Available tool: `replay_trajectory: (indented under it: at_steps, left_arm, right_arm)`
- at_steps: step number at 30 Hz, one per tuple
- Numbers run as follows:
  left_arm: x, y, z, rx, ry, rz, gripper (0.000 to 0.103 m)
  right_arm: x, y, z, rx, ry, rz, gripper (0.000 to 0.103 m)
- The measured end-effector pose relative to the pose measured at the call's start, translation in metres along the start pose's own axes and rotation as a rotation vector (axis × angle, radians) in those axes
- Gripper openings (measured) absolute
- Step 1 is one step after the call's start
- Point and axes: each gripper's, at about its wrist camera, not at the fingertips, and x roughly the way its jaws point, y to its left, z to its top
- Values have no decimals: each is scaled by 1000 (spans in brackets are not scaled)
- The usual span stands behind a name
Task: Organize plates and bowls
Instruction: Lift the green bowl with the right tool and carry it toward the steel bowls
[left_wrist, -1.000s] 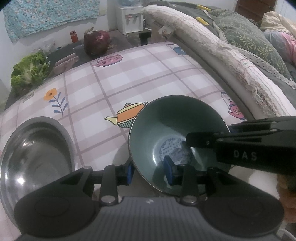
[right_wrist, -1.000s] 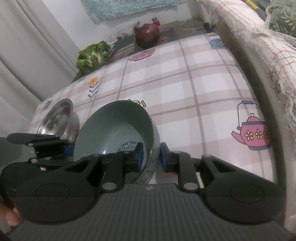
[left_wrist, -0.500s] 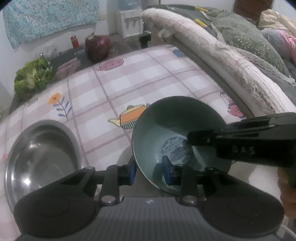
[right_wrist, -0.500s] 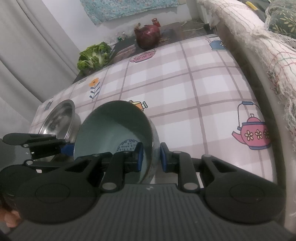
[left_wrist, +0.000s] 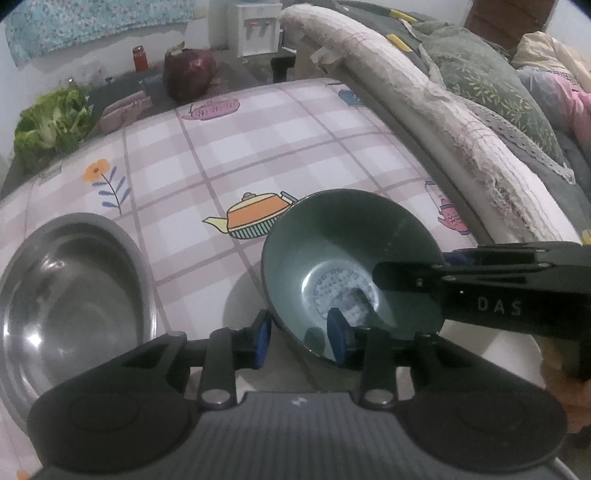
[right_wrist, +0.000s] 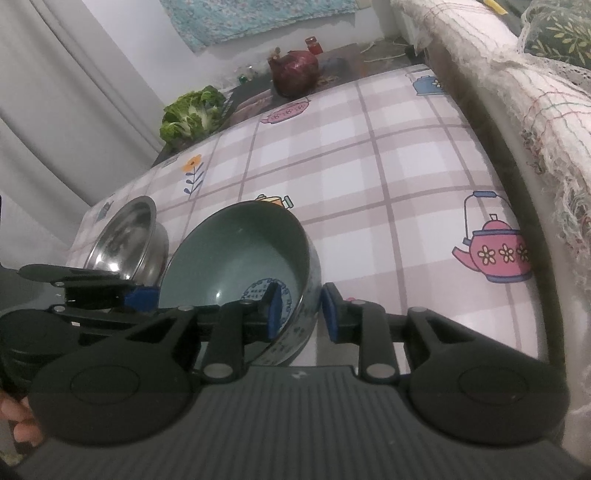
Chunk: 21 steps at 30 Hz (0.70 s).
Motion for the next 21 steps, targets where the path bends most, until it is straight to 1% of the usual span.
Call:
replay_trajectory:
  at_steps: [1,4,8,12,15,17,21]
  left_arm:
    - [1,0,0,-4,3,-7,34]
    - [2,-4,0,-5,-6,23,31]
    - [0,-4,3,-8,-28,37,26]
    - [-1,-2,10,-11,-50,45,26]
    - [5,3,14,-26,-46,47,26]
    - [7,8,14,-43,-44,39,28]
    - [5,9,12,-26,-46,27,28]
  right_arm:
    - [1,0,0,1,0,-1,24]
    - [3,2,-1,-7,1,-9,24]
    - [2,6,0,-17,-13,-32,23]
    - [5,6,8,-15,-32,-42,23]
    - [10,2,15,5,-42,-31,23]
    - [14,-1,17,17,-47,-18,23]
    - [14,-4,14,36,-41,6,23]
